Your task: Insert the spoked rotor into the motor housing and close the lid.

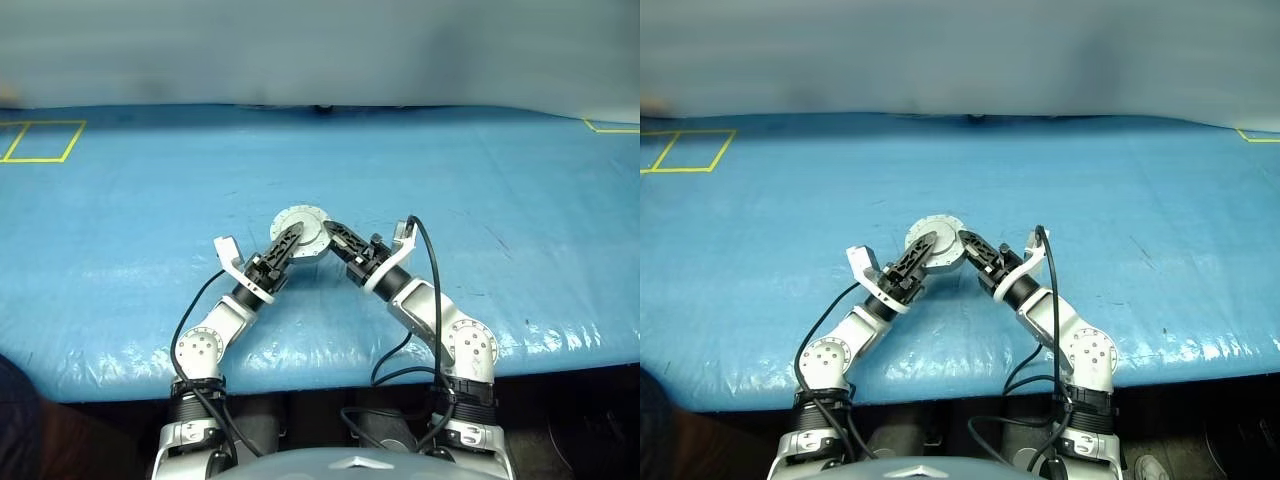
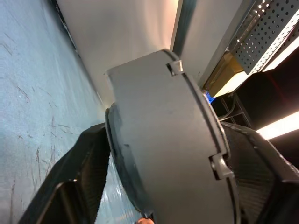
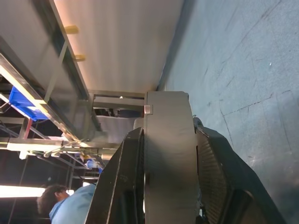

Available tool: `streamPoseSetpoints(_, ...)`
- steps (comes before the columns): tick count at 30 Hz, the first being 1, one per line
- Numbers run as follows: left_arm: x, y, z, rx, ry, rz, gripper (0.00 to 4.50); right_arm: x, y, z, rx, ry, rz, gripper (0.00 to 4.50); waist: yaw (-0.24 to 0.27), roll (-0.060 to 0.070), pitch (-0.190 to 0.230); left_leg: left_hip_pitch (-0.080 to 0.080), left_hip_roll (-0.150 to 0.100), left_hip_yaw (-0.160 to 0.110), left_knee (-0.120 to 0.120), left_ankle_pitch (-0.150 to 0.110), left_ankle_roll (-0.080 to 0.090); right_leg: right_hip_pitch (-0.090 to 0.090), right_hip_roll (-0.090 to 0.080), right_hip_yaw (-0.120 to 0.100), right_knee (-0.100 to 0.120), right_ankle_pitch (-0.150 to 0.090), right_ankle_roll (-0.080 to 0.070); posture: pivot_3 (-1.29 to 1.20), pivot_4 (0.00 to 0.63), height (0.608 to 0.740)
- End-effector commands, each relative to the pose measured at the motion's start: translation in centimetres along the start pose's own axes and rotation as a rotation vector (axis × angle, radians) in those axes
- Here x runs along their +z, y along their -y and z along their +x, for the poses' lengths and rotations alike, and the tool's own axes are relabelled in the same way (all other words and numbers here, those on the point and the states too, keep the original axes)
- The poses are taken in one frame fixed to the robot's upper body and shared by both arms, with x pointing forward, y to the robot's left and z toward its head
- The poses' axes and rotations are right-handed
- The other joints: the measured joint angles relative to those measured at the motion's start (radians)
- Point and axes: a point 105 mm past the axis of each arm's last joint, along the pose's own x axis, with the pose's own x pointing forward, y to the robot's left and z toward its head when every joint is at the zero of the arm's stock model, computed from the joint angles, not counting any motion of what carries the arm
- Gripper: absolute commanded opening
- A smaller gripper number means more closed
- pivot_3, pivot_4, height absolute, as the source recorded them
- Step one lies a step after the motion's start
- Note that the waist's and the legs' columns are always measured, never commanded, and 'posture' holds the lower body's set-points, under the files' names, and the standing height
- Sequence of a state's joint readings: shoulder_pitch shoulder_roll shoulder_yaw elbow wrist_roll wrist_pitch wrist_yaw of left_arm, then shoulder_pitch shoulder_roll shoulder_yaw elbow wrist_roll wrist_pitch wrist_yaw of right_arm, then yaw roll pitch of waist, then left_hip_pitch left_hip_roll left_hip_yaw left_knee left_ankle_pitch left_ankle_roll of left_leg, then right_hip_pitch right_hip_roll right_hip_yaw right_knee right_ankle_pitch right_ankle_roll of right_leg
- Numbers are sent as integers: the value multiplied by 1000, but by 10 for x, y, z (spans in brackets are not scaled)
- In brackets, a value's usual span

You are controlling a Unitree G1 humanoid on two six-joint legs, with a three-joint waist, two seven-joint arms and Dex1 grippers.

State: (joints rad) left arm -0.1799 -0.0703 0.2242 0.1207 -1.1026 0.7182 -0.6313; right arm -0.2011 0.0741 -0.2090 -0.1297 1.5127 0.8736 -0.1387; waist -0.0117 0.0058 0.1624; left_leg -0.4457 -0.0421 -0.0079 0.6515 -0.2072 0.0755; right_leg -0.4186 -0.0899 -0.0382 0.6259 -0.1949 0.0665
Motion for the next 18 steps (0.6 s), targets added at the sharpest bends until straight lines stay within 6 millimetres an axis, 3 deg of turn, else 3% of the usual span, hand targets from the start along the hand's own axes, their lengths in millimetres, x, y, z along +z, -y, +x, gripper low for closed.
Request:
streamPoseSetpoints(1,-2,4,7,-22,15,-7,2779,-1,-22,1,91,4,-24,1185,-1,0,0,0,0,0,0,0,0,0,0,0,0,0,0,0,150,740)
streamPoseSetpoints(11,3,-9,5,68,72,-12,2778,-2,-19,1,67,-11,-130,1185,0,0,0,0,0,0,1,0,0,1,0,0,0,0,0,0,150,740)
streamPoseSetpoints(16,11,-12,8,91,129,-10,2778,14,-17,2,33,87,-177,2917,0,0,0,1,0,0,2,0,0,2,1,1,1,0,0,0,150,740)
streamPoseSetpoints(17,17,-14,10,112,170,-9,2778,22,-15,1,7,131,-212,3202,-1,0,0,1,0,0,2,0,0,2,1,1,1,0,0,0,150,740)
streamPoseSetpoints(18,22,-17,11,133,206,-9,2778,28,-13,0,-14,162,-239,3202,-1,0,0,1,0,0,2,0,0,2,1,1,1,0,0,0,150,740)
